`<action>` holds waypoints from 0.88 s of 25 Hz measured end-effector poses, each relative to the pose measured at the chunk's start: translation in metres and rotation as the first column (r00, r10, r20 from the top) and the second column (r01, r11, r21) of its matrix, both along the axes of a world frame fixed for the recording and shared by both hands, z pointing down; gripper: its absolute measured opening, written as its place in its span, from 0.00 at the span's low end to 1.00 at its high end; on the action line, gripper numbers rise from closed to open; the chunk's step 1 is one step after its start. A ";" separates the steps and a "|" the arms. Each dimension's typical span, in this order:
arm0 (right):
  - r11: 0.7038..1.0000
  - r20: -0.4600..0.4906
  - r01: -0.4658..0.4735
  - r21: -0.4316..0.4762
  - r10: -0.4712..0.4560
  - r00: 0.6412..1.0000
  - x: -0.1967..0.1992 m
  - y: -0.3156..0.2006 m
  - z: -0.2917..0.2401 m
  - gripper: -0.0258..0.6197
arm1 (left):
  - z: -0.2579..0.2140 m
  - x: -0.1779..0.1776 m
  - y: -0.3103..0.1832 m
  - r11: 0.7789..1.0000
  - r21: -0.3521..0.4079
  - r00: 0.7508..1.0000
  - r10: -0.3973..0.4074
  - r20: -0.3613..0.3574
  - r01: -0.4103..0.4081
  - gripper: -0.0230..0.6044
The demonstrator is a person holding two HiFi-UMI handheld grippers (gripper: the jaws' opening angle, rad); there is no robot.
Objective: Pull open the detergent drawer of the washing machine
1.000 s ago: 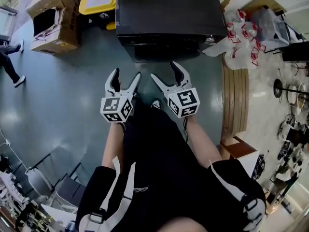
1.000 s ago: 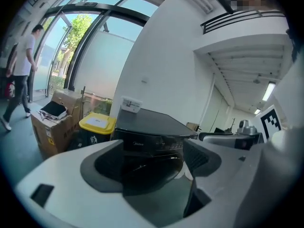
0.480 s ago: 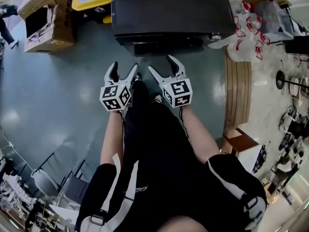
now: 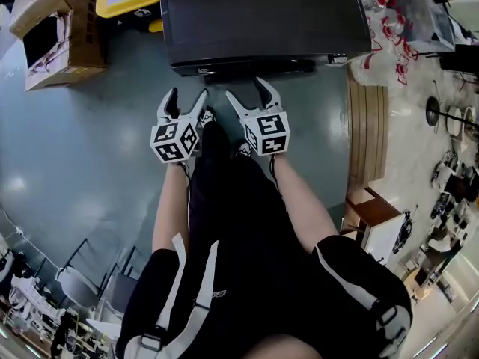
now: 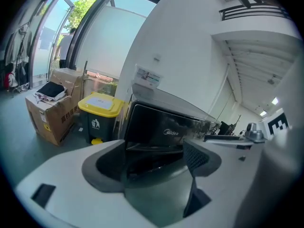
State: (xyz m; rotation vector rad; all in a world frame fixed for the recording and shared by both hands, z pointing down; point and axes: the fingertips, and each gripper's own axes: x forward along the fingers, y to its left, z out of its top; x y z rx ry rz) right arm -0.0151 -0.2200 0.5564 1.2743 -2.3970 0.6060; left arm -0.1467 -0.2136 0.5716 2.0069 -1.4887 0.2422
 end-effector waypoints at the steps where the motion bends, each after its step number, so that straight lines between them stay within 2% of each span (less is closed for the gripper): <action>1: 1.000 0.000 -0.003 -0.005 0.003 1.000 0.000 -0.004 0.003 0.56 | 0.004 0.000 -0.004 1.000 -0.006 1.000 0.003 -0.001 -0.003 0.65; 7: 0.995 0.064 -0.027 -0.096 0.034 0.997 -0.004 -0.016 0.026 0.55 | 0.026 -0.005 -0.020 0.998 -0.056 0.999 -0.014 -0.041 0.012 0.65; 9: 0.989 0.132 -0.031 -0.146 0.050 0.990 -0.009 -0.016 0.033 0.55 | 0.032 -0.005 -0.024 0.998 -0.068 0.998 -0.019 -0.062 0.015 0.65; 13: 0.980 0.286 -0.010 -0.201 0.068 0.956 -0.019 -0.016 0.040 0.54 | 0.043 -0.002 -0.027 0.995 -0.097 0.982 -0.049 -0.181 0.032 0.65; 19: 0.977 0.416 0.018 -0.214 0.074 0.906 -0.028 -0.023 0.050 0.55 | 0.061 -0.014 -0.018 0.989 -0.135 0.987 -0.076 -0.144 0.056 0.65; 22: 0.978 0.504 0.020 -0.210 0.091 0.859 -0.035 -0.029 0.051 0.56 | 0.064 -0.024 -0.014 0.987 -0.146 0.989 -0.085 -0.124 0.067 0.65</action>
